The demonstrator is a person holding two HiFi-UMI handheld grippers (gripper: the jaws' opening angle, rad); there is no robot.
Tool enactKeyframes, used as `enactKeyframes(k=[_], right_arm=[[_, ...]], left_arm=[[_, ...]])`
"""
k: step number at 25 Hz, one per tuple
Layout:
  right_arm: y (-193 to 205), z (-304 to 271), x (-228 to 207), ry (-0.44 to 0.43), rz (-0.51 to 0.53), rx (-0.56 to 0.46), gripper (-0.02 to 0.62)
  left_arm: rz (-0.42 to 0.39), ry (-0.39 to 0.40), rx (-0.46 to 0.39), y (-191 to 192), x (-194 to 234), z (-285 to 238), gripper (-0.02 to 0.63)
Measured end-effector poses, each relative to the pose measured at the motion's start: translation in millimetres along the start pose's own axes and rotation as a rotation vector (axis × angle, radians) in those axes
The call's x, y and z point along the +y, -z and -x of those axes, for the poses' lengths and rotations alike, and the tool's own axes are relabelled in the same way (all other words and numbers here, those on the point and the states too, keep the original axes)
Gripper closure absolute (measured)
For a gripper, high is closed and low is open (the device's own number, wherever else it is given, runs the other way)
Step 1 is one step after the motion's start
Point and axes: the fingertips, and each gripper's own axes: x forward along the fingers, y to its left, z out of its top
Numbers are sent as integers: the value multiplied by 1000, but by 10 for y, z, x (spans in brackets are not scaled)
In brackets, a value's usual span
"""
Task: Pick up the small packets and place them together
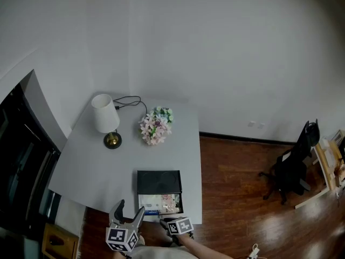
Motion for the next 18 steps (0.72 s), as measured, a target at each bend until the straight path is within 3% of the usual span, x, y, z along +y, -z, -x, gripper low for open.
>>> enactKeyframes(k=[3,6,9,11,13,15,18], right_arm=[[-144,261,193,-133,39,-132,485],[-653,832,605,-274,221,-454,486],[-1146,1450,936,-318,385,-713,486],[-1401,1785,1032,-291,472,-826,486],[-1631,2073,1010,-179,545,-917,472],[-1821,2292,932,-30,604,-976,218],[-1994,2526,815,88,629,-1026,213]], left_arm=[[-12,4,-10,-36,-47,-5,256],[-22,8,-25,-88,-69,5,256],[-48,12,-54,-206,-100,-3,256],[-81,15,-79,-318,-136,2,256],[-114,19,-103,-428,-176,15,256],[-140,19,-125,-507,-199,33,256],[-166,9,-142,-582,-185,26,248]])
